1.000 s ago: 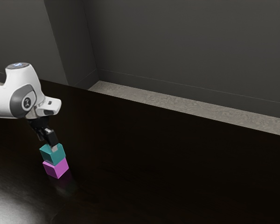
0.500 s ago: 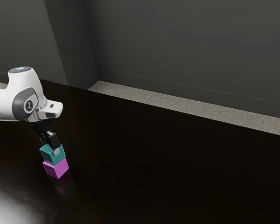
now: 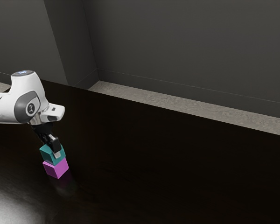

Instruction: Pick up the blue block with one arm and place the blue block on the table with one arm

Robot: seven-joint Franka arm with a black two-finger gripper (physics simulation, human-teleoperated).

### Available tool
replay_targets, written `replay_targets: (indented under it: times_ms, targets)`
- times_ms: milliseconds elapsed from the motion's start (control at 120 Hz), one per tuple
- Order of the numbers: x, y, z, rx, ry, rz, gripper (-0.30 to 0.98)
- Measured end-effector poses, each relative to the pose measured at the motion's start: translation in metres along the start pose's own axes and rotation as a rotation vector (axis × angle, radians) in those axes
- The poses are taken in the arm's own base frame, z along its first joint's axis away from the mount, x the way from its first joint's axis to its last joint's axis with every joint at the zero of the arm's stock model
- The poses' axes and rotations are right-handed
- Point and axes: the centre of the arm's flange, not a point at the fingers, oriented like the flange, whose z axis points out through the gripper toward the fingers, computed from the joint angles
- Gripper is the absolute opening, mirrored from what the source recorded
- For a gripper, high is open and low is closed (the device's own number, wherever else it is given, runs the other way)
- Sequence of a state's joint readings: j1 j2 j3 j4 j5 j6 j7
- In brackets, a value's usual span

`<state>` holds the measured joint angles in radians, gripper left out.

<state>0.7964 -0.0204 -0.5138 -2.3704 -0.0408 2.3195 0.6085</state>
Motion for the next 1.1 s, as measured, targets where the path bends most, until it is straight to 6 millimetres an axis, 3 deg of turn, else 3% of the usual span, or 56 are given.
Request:
replay_targets:
  times_ms: [208, 308, 492, 883, 1100]
  targets:
    - [0.0, -0.001, -0.004, 0.015, 0.003, -0.001, 0.37]
    - [-0.001, 0.0, -0.025, 0.061, 0.023, -0.001, 0.35]
    - [0.035, 0.044, -0.041, 0.09, 0.05, 0.103, 0.35]
    - [0.094, 0.114, -0.017, 0.009, 0.075, 0.262, 0.35]
    - [0.093, 0.105, -0.016, 0.009, 0.083, 0.241, 0.35]
